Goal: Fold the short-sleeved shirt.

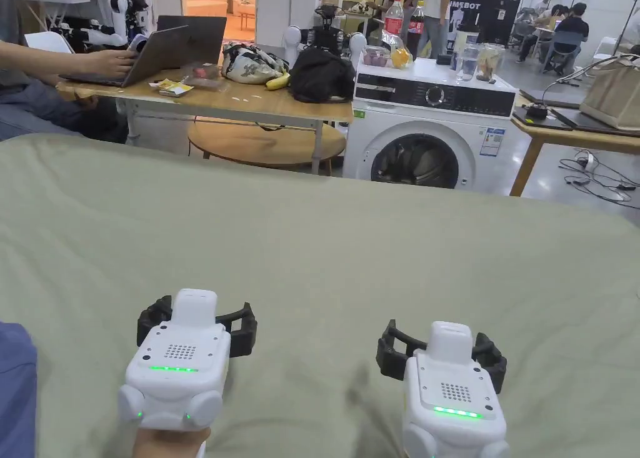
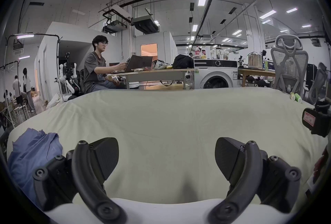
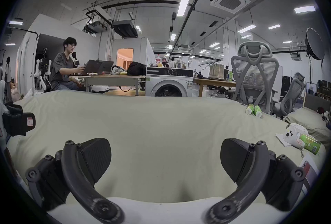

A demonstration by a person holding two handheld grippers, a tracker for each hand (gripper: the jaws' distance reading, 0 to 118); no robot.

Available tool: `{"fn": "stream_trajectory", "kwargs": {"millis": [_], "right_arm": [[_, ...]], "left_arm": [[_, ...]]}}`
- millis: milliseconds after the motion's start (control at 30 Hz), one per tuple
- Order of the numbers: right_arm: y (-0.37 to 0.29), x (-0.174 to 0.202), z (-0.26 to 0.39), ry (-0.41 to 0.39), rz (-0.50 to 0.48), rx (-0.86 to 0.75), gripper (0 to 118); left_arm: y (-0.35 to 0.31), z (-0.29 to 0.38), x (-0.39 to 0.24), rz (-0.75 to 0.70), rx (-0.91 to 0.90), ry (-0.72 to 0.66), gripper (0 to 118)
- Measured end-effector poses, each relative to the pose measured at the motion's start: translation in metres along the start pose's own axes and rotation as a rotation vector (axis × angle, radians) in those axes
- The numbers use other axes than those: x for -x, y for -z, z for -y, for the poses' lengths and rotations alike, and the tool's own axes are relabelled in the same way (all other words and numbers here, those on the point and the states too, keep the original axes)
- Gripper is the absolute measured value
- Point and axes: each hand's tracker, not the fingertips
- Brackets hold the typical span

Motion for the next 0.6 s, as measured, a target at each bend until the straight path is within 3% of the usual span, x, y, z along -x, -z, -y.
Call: {"fn": "stream_trajectory", "kwargs": {"millis": [267, 367, 600], "right_arm": [[0.003, -0.010, -0.033, 0.021, -0.046, 0.013, 118], [0.006, -0.007, -0.054, -0.031, -0.061, -0.044, 118], [0.005, -0.003, -0.114, -0.015, -0.087, -0.129, 118]], "left_arm": [[-0.001, -0.034, 0.011, 0.032, -0.031, 0.029, 108], [0.002, -0.057, 0.018, 0.027, -0.060, 0.045, 108], [-0.011, -0.116, 0.039, 0.010, -0.148, -0.094, 108]]}}
